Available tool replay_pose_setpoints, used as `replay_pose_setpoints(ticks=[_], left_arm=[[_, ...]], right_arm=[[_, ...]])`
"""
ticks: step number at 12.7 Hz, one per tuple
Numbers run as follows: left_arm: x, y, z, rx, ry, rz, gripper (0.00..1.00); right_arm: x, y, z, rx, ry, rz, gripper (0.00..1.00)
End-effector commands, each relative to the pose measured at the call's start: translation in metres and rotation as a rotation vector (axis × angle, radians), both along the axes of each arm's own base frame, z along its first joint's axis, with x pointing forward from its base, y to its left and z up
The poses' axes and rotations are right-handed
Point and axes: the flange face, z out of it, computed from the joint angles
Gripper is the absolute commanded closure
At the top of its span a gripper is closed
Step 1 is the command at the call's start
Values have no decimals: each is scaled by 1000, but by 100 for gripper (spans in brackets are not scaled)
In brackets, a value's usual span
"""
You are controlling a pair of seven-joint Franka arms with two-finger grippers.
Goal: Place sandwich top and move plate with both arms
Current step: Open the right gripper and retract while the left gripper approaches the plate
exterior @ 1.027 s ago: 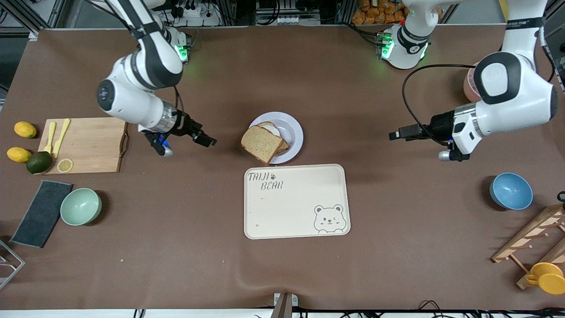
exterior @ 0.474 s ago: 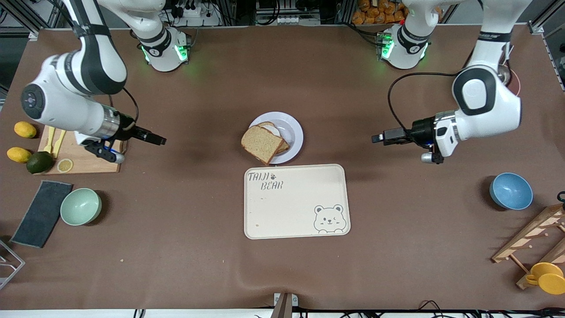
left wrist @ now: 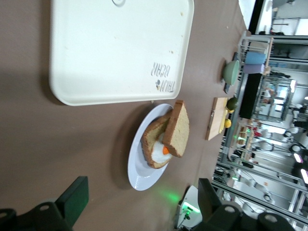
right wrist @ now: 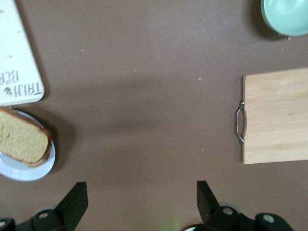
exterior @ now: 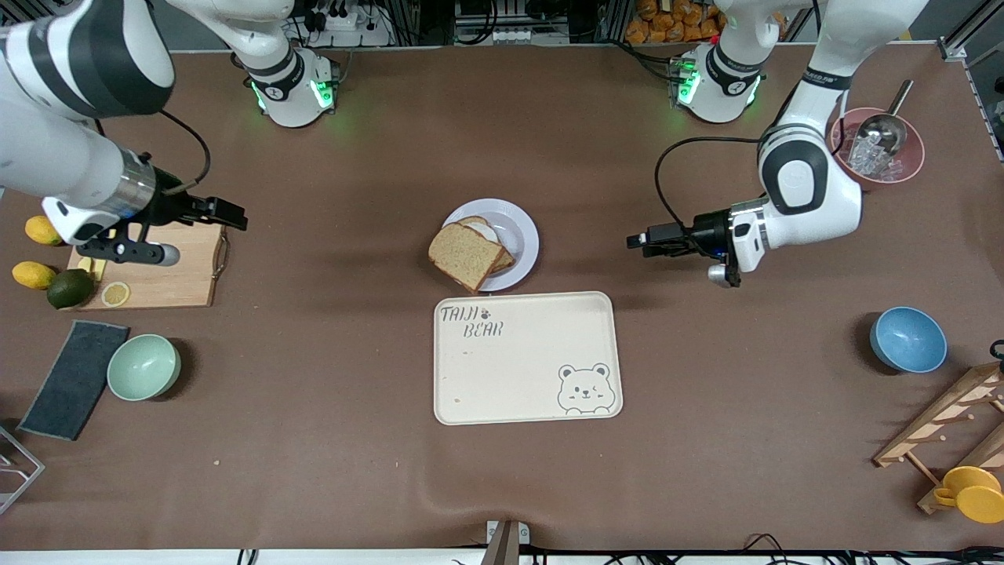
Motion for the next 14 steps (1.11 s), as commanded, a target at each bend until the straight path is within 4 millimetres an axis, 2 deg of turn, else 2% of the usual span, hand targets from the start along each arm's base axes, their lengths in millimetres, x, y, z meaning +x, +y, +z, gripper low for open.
replay_pose_setpoints(ticks=[1,3,5,6,7,10,12,14], left_arm=[[-8,-18,-24,-69,-29,10,0],[-13,-33,-33,-91,-13,0,0],[-24,-57,-40,-121,1,-6,0],[-27,-61,-47,-127,4,-8,0],[-29,-63,-53,-136,3,-7,0],[-40,-69,-80,-151,-24,-21,0],[-49,-78,-92,-148,-33,-29,1],[-57,-92,-101,-152,-32,-15,9]], right_arm=[[5,-25,43,6,-26,83,0],[5,-41,69,18,-52,143,0],[4,-51,92,28,-83,193,0],[4,-51,93,29,-72,205,0],[2,-53,107,21,-88,207,0],[-7,-66,124,-20,-111,291,0],[-8,-76,123,-27,-100,304,0],[-12,-83,122,-26,-78,277,0]])
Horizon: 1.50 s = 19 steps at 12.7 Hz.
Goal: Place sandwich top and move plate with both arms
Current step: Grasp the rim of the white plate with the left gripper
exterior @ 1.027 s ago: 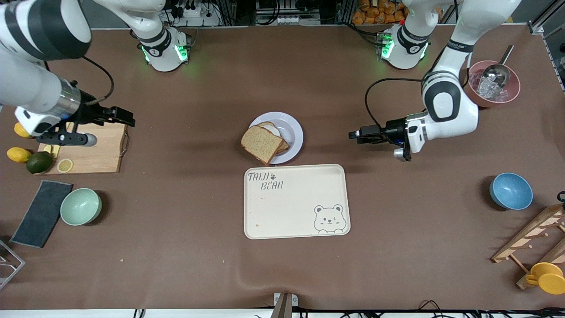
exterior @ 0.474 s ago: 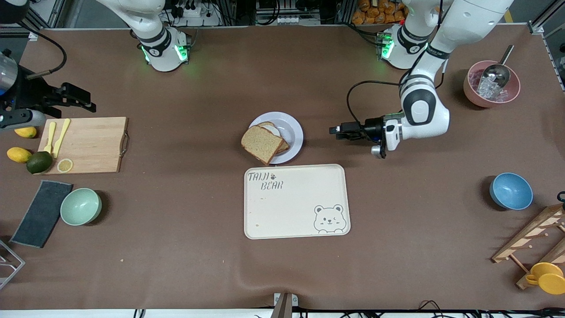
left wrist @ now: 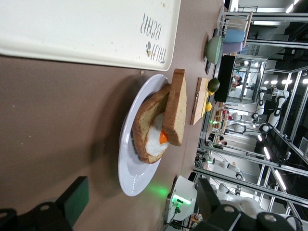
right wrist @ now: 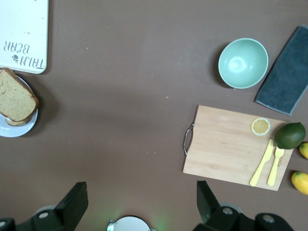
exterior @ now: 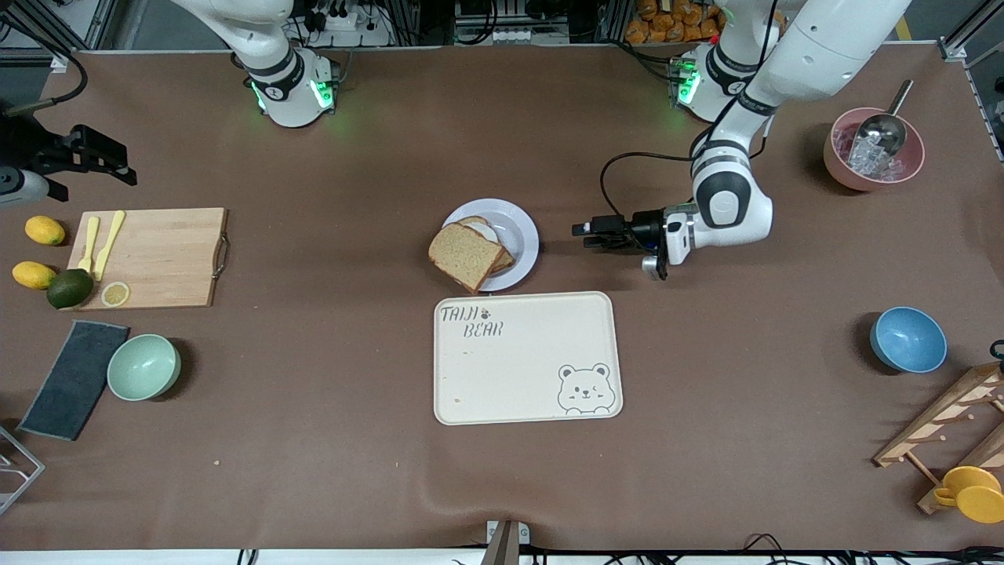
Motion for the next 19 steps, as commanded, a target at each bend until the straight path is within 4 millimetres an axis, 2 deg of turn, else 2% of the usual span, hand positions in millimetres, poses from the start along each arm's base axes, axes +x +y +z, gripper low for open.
replay_pose_setpoints(ticks=[1,4,6,12,15,19], left_arm=[[-12,-26,-9,-13,-19,26,13],[-27,-43,-31,-39,-48,48,21],[-27,-51,-40,-43,-54,58,23],[-24,-67,-44,-33,-56,65,32],[-23,-72,-47,-37,-55,60,33],[-23,-74,-61,-41,-80,51,36]], right_arm=[[-7,-7,7,-19,10,-13,0],[-7,2,6,-34,17,-113,0],[-7,0,6,-30,16,-116,0],[-5,-2,9,-33,-9,-149,0],[-8,-4,12,-33,-6,-164,0],[-8,0,12,-31,-6,-157,0]])
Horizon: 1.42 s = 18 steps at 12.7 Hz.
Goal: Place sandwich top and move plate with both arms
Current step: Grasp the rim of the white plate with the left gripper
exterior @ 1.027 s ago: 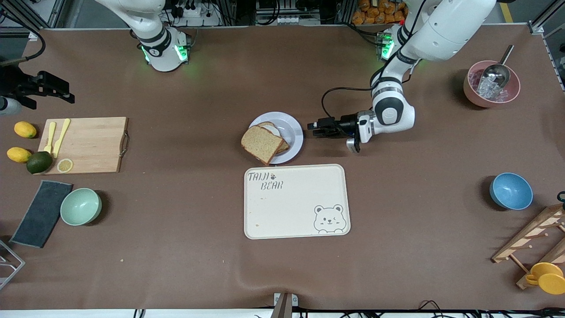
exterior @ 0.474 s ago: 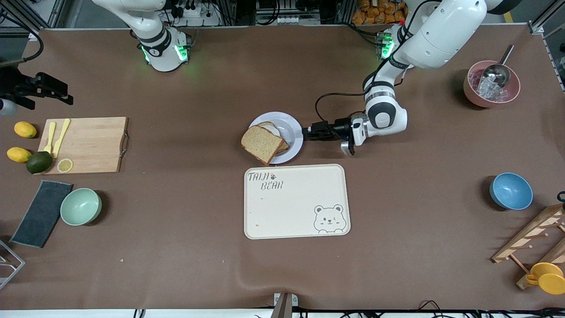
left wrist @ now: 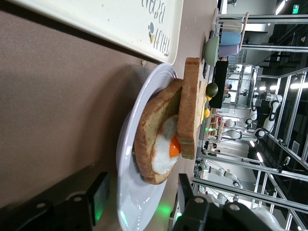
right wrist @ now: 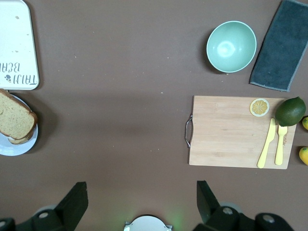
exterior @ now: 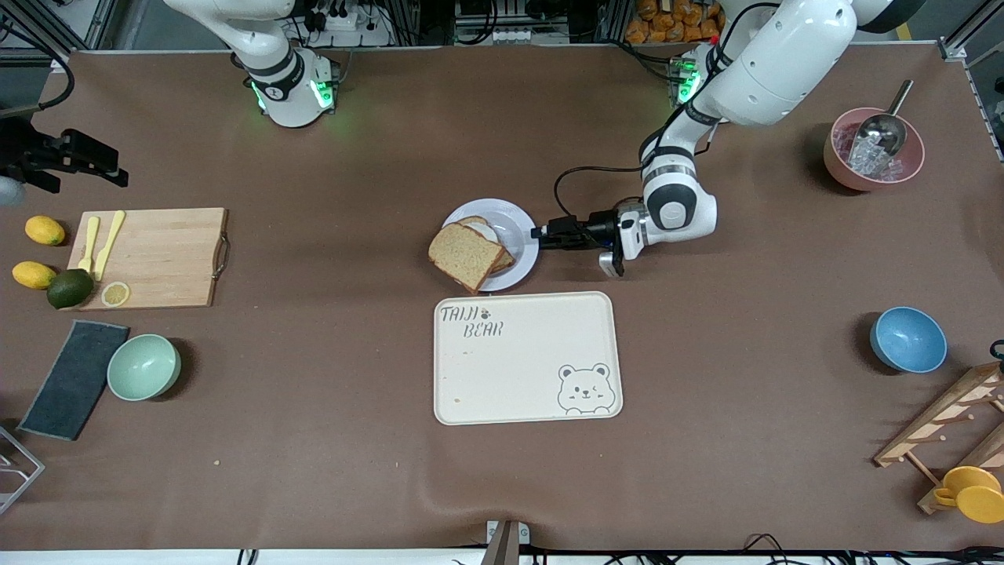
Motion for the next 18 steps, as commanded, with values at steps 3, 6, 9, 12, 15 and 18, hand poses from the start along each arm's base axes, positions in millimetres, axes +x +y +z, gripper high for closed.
replay_pose_setpoints(ticks=[3,6,9,12,15,18], left_arm=[[-1,-14,-14,-8,-34,34,44],[-1,-16,-17,-10,-32,35,49],[-2,-17,-21,-10,-39,37,54],[-3,-21,-24,-13,-48,37,58],[-4,-26,-27,-17,-43,39,66],[-4,-25,-28,-16,-40,43,76]], right_arm=[[-6,4,9,-19,-9,-11,0],[-4,2,6,-18,-6,-14,0],[-3,6,5,-18,-10,-8,0],[-1,5,5,-40,-18,-3,0],[1,9,6,-48,-36,4,0],[1,5,5,-48,-33,-5,0]])
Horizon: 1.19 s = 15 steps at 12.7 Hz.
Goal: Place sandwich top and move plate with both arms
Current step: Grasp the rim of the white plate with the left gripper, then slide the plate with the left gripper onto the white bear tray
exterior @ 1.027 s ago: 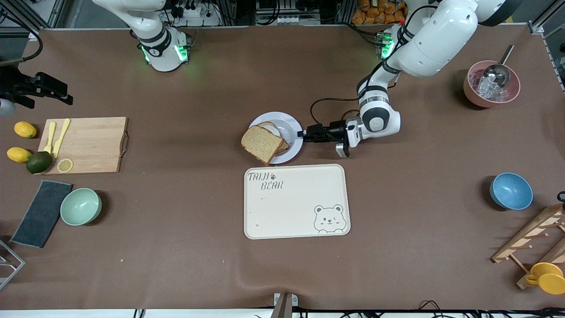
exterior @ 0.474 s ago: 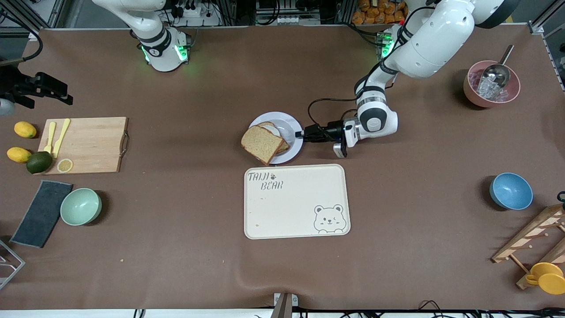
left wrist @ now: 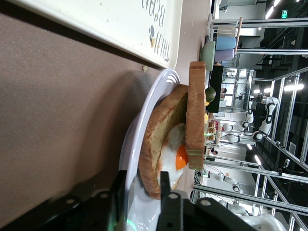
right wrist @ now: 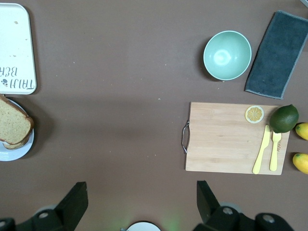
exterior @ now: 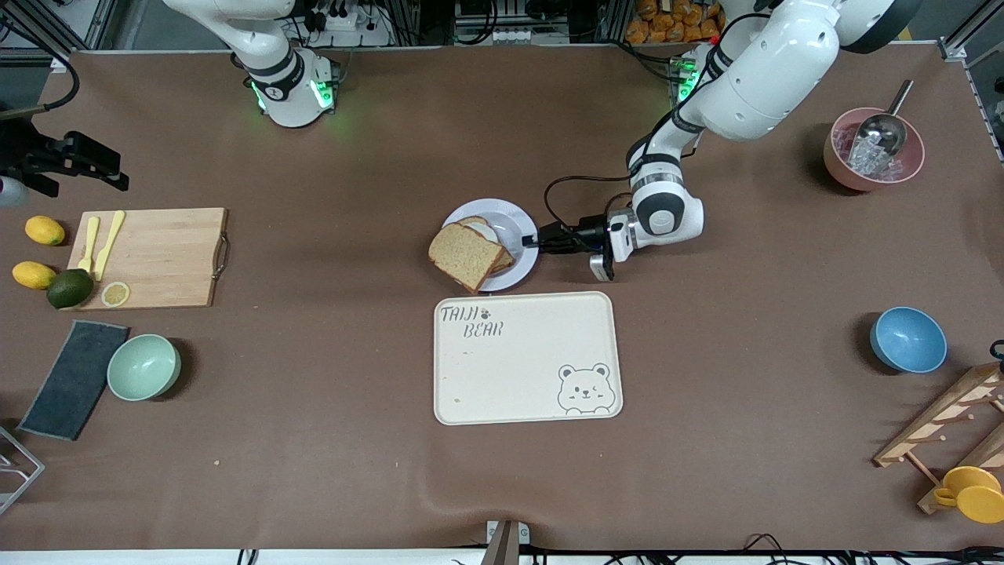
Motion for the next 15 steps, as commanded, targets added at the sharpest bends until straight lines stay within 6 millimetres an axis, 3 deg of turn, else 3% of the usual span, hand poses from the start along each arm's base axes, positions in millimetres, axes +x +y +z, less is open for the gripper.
replay_pose_setpoints(ticks=[1,4,8,12,15], left_arm=[[-3,-7,-11,5,-9,17,78],[-3,-7,-11,5,-10,16,88],[-2,-6,-11,6,-48,8,100],[1,-4,-8,5,-63,12,100],[5,1,-4,5,-96,14,100]], right_arm=[[-3,-3,4,-21,-1,-23,0],[-5,-3,-4,-7,63,-14,0],[-5,-5,4,-7,68,-17,0],[-5,10,-4,-22,92,3,0],[-5,8,3,-29,62,-59,0]])
